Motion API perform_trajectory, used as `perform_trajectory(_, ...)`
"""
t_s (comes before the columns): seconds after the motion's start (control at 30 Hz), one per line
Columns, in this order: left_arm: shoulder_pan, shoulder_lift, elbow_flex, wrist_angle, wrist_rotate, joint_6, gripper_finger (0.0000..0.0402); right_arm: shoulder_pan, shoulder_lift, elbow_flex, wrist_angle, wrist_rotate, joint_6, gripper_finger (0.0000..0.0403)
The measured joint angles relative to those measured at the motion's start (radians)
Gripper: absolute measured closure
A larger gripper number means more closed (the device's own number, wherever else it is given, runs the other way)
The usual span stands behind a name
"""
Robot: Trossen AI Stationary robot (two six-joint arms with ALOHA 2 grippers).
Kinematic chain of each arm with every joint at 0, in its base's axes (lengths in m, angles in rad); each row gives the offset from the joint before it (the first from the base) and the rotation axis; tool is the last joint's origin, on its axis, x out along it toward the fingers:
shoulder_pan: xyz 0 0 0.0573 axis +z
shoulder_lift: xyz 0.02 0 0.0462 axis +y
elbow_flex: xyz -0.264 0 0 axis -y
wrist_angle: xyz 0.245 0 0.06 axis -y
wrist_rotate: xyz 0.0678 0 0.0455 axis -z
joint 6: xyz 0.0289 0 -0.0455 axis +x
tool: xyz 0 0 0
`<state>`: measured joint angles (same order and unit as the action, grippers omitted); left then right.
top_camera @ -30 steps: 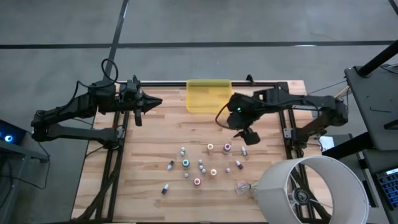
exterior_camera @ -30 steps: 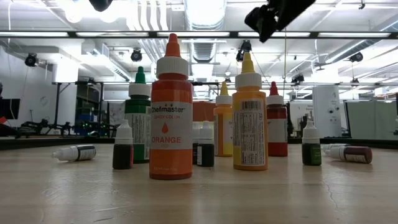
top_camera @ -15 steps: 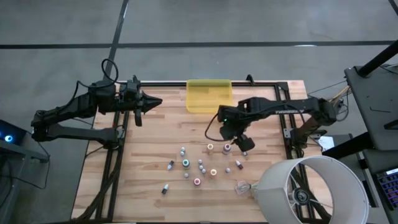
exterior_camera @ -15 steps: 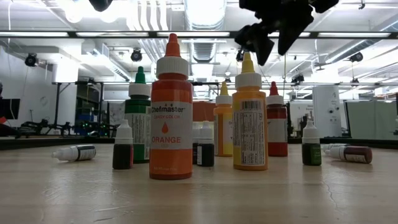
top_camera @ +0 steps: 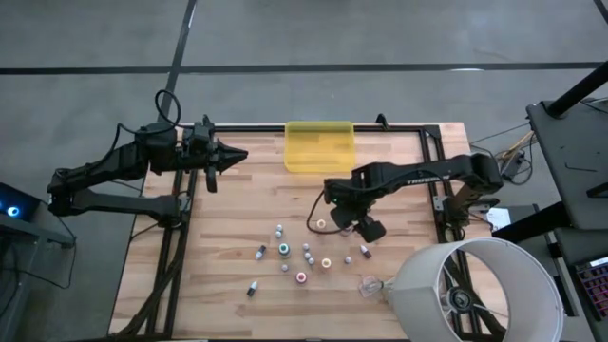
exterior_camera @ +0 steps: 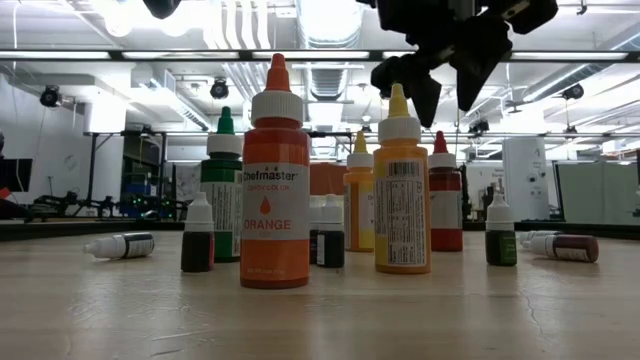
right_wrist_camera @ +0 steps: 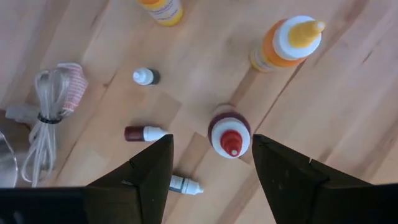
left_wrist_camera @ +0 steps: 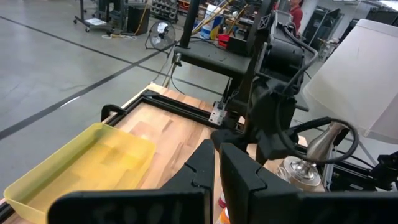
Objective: Pick & Place food coloring
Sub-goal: Put the large red food coloring bottle into the yellow bin
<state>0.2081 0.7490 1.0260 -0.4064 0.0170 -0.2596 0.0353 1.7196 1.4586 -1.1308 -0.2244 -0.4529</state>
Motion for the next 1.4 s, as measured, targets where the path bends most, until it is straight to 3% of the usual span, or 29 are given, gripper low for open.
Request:
perform_trajectory(0.13,0.000,0.000,0.000,-0.004,0.000,0.000,0.0401,0.000,0.002,0.000,0.006,0.045,0.006,0.0193)
perform_trajectory(1.03,0.000,0.000,0.000,-0.022,0.000,-0.002,0.0401,0.002,0.004,-0.160,0.161,0.043,0.066,0.0193)
perform_trajectory(1.4,0.000,0.000,0.000,-0.022,0.000,-0.002,0.0401,0.002,0.003,-0.167,0.198,0.042,0.087,0.0193)
